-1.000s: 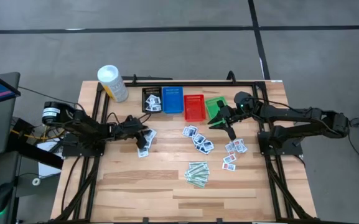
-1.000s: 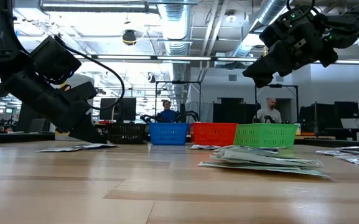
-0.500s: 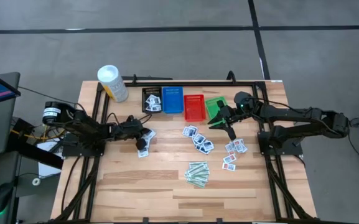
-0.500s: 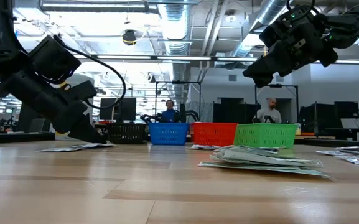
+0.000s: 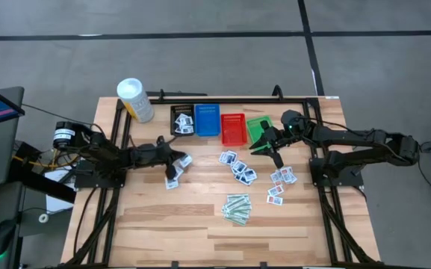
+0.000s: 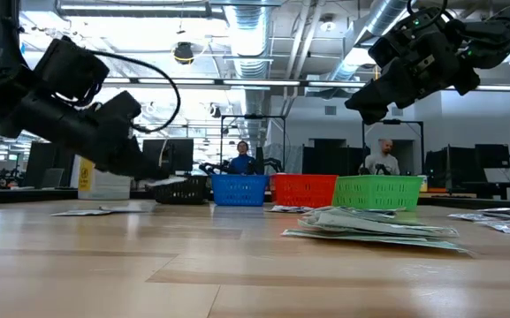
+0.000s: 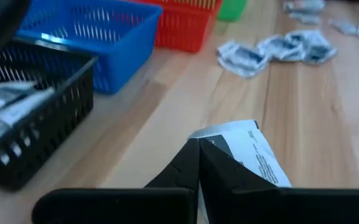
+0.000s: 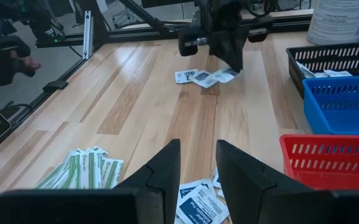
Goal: Pick & Place First Aid Supplies
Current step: Put the gray pad into the black bin
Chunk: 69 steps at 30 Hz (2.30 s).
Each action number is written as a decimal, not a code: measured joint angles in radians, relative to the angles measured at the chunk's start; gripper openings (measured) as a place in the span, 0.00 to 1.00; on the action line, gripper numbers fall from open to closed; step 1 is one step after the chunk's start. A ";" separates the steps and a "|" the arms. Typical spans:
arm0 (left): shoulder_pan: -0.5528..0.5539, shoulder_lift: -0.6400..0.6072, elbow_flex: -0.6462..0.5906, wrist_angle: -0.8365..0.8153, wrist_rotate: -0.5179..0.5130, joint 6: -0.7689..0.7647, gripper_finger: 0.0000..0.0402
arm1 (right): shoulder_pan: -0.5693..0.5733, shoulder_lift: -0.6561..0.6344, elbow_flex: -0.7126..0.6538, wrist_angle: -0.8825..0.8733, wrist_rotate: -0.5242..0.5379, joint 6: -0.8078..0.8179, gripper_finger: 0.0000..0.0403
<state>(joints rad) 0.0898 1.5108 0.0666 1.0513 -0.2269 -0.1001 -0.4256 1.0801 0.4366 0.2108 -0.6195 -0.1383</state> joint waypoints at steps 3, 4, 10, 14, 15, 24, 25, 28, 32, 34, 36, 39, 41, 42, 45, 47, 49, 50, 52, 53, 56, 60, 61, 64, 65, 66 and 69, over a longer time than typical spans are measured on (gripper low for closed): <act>0.000 -0.001 0.000 0.043 -0.001 0.000 0.01 | 0.000 0.000 0.000 0.000 0.000 0.000 0.24; 0.000 -0.001 0.000 0.057 -0.001 0.000 0.01 | 0.000 0.000 0.000 0.000 0.000 -0.001 0.24; 0.000 -0.002 0.002 0.185 -0.009 0.023 0.02 | 0.000 0.000 0.000 0.000 0.000 -0.002 0.24; 0.002 -0.002 0.021 0.271 -0.011 0.093 0.02 | 0.000 0.000 0.000 0.000 0.000 -0.002 0.24; 0.005 -0.003 0.029 0.280 -0.011 0.110 0.02 | 0.000 0.000 0.000 0.000 0.000 -0.002 0.24; 0.128 -0.003 0.116 0.281 -0.115 0.174 0.03 | 0.000 0.000 0.000 0.006 0.000 -0.002 0.24; 0.150 -0.003 0.123 0.281 -0.117 0.174 0.03 | 0.000 0.000 0.000 0.006 0.000 -0.002 0.24; 0.224 -0.003 0.141 0.278 -0.120 0.148 0.03 | 0.000 0.000 0.000 0.006 0.000 -0.002 0.24; 0.330 -0.003 0.156 0.257 -0.157 -0.008 0.02 | 0.000 0.000 0.000 0.006 0.000 -0.002 0.24; 0.371 -0.003 0.157 0.249 -0.156 -0.062 0.03 | 0.000 0.000 0.000 0.006 0.000 -0.002 0.24; 0.393 -0.003 0.157 0.246 -0.155 -0.074 0.04 | 0.000 0.000 0.000 0.006 0.000 -0.002 0.24; 0.395 -0.003 0.157 0.246 -0.150 -0.057 0.06 | 0.000 0.000 0.000 0.006 0.000 -0.002 0.24; 0.394 -0.003 0.157 0.246 -0.148 -0.040 0.08 | 0.000 0.000 0.000 0.007 0.000 -0.002 0.24; 0.394 -0.003 0.157 0.246 -0.143 -0.037 0.10 | 0.000 0.000 0.000 0.007 0.000 -0.002 0.24; 0.394 -0.003 0.157 0.246 -0.139 -0.034 0.14 | 0.000 0.000 0.000 0.007 0.000 -0.002 0.24; 0.394 -0.003 0.157 0.246 -0.139 -0.033 0.17 | 0.000 0.000 0.000 0.007 0.000 -0.002 0.24; 0.394 -0.003 0.157 0.246 -0.139 -0.035 0.20 | 0.000 0.000 0.000 0.007 0.000 -0.002 0.24; 0.394 -0.003 0.157 0.246 -0.139 -0.035 0.21 | 0.000 0.000 0.000 0.007 0.000 -0.002 0.24; 0.394 -0.003 0.157 0.243 -0.139 -0.035 0.22 | 0.000 0.000 0.000 0.007 0.000 -0.002 0.24; 0.394 -0.003 0.157 0.241 -0.139 -0.035 0.22 | 0.000 0.000 0.000 0.007 0.000 -0.002 0.24; 0.394 -0.003 0.157 0.228 -0.138 -0.039 0.23 | 0.000 0.000 0.000 0.007 0.000 -0.002 0.24; 0.378 -0.008 0.154 0.217 -0.025 -0.040 0.23 | 0.000 0.000 0.000 0.007 0.000 0.012 0.24; 0.368 -0.020 0.150 0.211 0.034 -0.040 0.23 | 0.000 0.000 0.000 0.007 0.000 0.019 0.24; 0.325 -0.073 0.138 0.169 0.152 -0.055 0.23 | 0.000 0.000 0.000 0.005 0.000 0.026 0.24; 0.310 -0.099 0.132 0.148 0.186 -0.063 0.23 | 0.000 0.000 0.000 0.004 0.000 0.026 0.24; 0.295 -0.127 0.123 0.127 0.220 -0.064 0.23 | 0.000 0.000 0.000 0.004 0.000 0.026 0.24; 0.247 -0.214 0.091 0.051 0.317 -0.063 0.22 | 0.000 0.003 0.000 0.003 0.000 0.024 0.24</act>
<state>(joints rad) 0.3366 1.2973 0.1579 1.1024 0.0906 -0.1627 -0.4255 1.0828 0.4366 0.2134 -0.6197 -0.1143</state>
